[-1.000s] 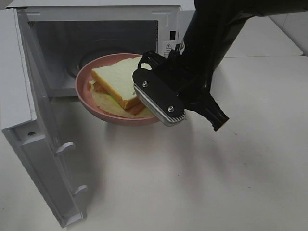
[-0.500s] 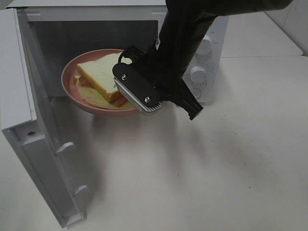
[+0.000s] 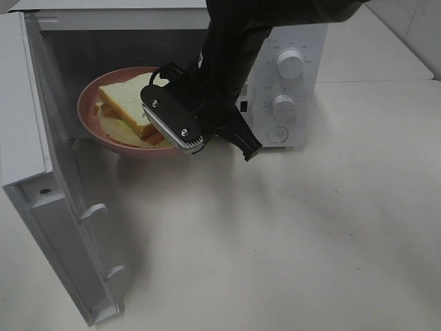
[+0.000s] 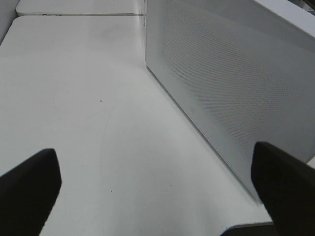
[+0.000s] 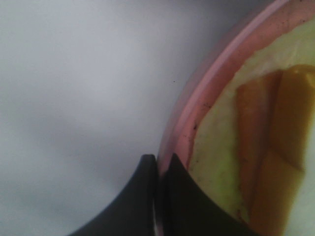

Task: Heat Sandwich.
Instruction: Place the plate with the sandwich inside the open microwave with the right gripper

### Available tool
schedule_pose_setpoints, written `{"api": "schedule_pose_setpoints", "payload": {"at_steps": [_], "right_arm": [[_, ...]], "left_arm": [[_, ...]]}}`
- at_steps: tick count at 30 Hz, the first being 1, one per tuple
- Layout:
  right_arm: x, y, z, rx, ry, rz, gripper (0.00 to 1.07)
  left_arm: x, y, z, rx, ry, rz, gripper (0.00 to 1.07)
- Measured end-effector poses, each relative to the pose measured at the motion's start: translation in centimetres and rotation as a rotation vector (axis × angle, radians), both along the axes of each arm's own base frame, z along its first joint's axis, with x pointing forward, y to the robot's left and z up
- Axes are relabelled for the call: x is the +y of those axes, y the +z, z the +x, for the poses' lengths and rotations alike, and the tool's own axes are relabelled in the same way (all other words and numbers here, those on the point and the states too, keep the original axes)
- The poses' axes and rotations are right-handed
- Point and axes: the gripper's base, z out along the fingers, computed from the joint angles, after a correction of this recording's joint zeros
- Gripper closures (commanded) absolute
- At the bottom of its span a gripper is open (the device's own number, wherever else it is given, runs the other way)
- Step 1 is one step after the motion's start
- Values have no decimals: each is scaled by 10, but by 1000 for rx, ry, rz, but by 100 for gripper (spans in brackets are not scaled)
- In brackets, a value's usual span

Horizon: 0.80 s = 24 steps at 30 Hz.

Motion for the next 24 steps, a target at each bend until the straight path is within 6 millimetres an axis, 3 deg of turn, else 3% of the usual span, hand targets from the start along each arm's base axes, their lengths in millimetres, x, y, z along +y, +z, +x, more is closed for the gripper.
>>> {"api": "schedule_pose_setpoints", "payload": {"at_steps": [14,24], "right_arm": [[24,3,34,-51,-41,15,107],[38,-8,52,-55,-73,28,107]], "left_arm": [[0,0,0,0,0,0,9],[0,0,0,0,0,0,9]]}}
